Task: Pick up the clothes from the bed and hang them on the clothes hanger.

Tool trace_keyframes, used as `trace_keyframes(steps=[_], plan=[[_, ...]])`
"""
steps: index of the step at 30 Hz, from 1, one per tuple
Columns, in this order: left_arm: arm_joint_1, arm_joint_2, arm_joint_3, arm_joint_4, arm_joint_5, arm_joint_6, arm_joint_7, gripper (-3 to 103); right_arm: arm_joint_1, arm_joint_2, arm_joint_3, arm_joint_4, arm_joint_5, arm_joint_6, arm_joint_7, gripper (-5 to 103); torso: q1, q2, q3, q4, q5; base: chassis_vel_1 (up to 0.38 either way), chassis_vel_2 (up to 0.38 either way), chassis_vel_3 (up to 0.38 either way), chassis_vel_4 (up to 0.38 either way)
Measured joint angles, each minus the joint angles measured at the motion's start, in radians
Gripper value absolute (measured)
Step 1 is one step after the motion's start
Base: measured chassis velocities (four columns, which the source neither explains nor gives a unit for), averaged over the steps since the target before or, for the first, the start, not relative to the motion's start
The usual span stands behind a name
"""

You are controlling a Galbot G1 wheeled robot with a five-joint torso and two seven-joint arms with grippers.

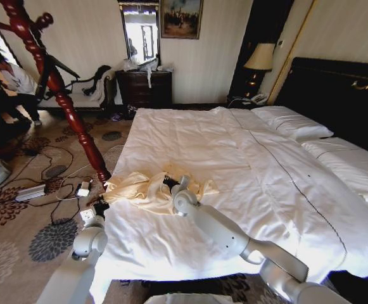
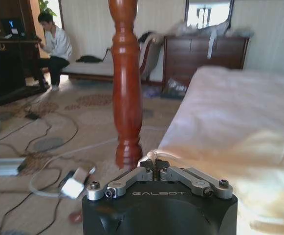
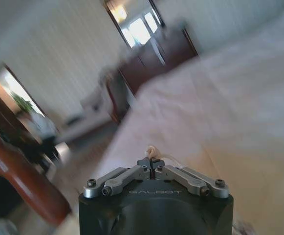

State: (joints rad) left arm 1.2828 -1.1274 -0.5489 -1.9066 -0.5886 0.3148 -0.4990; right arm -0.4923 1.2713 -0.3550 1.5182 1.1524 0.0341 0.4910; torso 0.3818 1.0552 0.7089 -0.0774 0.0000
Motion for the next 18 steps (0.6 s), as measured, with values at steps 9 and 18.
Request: trace_keyframes(steps=[9, 18], plan=[[-0.321, 0.267, 0.045, 0.028, -0.285, -0.065, 0.052, 2, 0.113, -0.307, 0.146, 0.174, -0.06, 0.149, -0.261, 0, 0.0, 0.0, 0.0, -0.002, 0.0007, 0.0, 0.0, 0.0, 0.0], [-0.644, 0.471, 0.086, 0.081, -0.504, -0.06, 0.121, 2, 0.382, -0.386, 0.209, 0.219, 0.062, 0.175, -0.285, 0, 0.0, 0.0, 0.0, 0.0005, 0.0, 0.0, 0.0, 0.0, 0.0]])
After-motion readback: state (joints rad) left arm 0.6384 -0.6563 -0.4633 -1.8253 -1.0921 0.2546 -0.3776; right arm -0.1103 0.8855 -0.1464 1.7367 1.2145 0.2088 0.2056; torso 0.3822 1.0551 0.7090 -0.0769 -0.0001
